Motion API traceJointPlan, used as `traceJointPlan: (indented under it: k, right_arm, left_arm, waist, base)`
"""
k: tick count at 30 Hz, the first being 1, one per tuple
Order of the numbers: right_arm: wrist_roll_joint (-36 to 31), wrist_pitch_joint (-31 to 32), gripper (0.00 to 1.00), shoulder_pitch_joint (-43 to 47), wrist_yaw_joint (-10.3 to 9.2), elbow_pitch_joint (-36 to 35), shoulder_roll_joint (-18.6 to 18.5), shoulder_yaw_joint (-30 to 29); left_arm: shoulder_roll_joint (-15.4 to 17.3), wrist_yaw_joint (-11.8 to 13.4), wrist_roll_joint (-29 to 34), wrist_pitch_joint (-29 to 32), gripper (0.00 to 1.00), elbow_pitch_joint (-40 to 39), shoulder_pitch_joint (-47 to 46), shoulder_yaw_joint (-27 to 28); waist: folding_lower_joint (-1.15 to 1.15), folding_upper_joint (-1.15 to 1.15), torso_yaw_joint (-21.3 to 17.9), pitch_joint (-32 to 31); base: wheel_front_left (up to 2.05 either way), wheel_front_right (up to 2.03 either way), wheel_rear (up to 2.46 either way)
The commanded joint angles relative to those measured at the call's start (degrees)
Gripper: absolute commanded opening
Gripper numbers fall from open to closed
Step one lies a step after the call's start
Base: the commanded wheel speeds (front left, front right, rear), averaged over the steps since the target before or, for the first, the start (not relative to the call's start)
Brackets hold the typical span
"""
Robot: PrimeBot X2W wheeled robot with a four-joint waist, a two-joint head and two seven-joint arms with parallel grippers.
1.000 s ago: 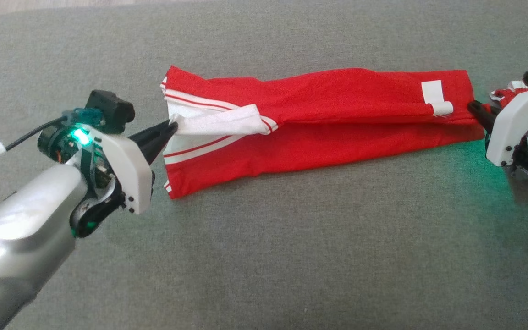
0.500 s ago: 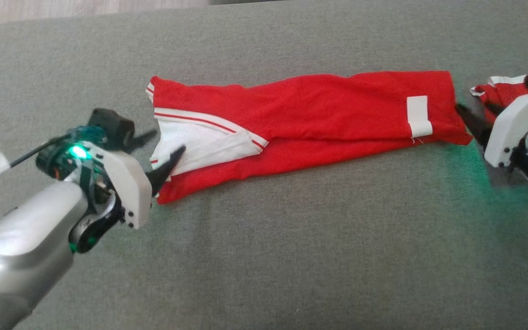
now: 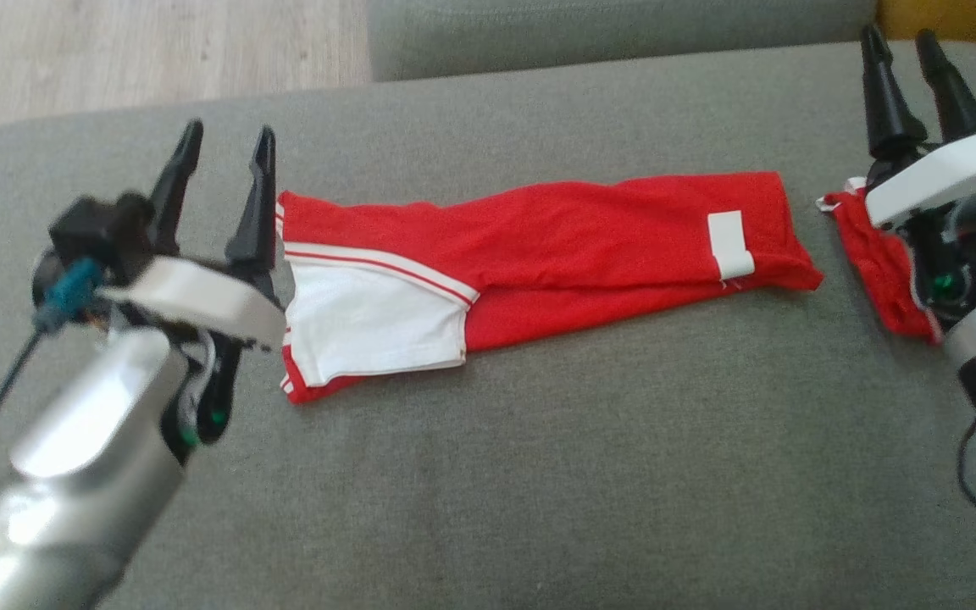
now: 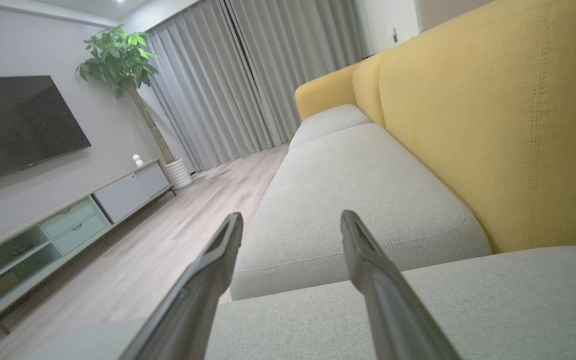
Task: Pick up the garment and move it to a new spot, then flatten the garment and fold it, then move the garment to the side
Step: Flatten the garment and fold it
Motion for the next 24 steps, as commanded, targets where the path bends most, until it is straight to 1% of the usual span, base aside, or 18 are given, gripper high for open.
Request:
traceJointPlan:
  k: [1,2,3,5,8,11,14,17,20,24]
  right_arm:
    - [-0.2,-0.35,1.0,0.58,-0.04,-1.41,-0.15,0.36]
    - [-1.2,-0.83,1.0,1.32,-0.04,-1.59,0.71,-0.64]
    - [-4.18,-1.27,1.0,3.23,-0.04,-2.04,2.38,-3.11]
    - [-8.77,-1.34,1.0,5.83,-0.04,-4.21,4.14,-7.15]
    - [-15.58,-1.37,1.0,12.31,-0.04,-7.89,8.08,-14.53]
    - [-22.02,-1.37,1.0,19.46,-0.04,-11.27,12.32,-20.41]
    - [-27.34,-1.38,1.0,26.04,-0.04,-14.47,16.64,-25.39]
    - [-31.84,-1.38,1.0,31.51,-0.04,-16.84,19.44,-27.59]
    - [-34.4,-1.38,1.0,34.93,-0.04,-18.11,20.89,-28.66]
    - [-35.84,-1.39,1.0,35.93,-0.04,-19.14,21.61,-29.55]
  left_arm:
    - [1.78,0.06,0.1,-0.39,1.0,-1.15,-2.14,2.47]
    - [1.2,0.47,0.66,-0.63,1.0,-1.55,-0.84,3.31]
    - [-0.18,1.29,2.89,-0.79,1.0,-3.12,1.97,5.98]
    - [-2.14,1.78,5.79,-0.82,1.0,-5.15,5.86,9.28]
    - [-5.29,1.77,10.7,-0.83,1.0,-7.02,12.37,13.67]
    - [-8.47,0.9,15.47,-0.84,1.0,-7.67,18.41,17.79]
    - [-11.55,-0.66,20.13,-0.84,1.0,-7.9,23.35,21.43]
    - [-14.47,-2.61,23.77,-0.84,1.0,-7.68,27.46,25.15]
    - [-17.2,-4.64,27.14,-0.85,1.0,-7.74,30.34,28.67]
    - [-20.05,-7.52,30.5,-0.85,1.0,-7.72,31.96,32.66]
  waist:
    - [0.0,0.0,-0.2,-0.59]
    - [0.0,0.0,-0.26,-1.03]
    - [0.0,0.0,-0.37,-1.83]
    - [0.0,0.0,-0.4,-2.34]
    - [0.0,0.0,-0.29,-3.36]
    - [0.0,0.0,-0.01,-4.47]
    - [0.0,0.0,0.38,-5.19]
    - [0.0,0.0,0.53,-5.6]
    - [0.0,0.0,0.58,-5.7]
    - [0.0,0.0,0.77,-5.09]
  base:
    - [0.0,0.0,0.0]
    - [0.0,0.0,0.0]
    - [0.0,0.0,0.0]
    - [0.0,0.0,0.0]
    - [0.0,0.0,0.0]
    - [0.0,0.0,0.0]
    - [0.0,0.0,0.0]
    - [0.0,0.0,0.0]
    - [0.0,0.0,0.0]
    - [0.0,0.0,0.0]
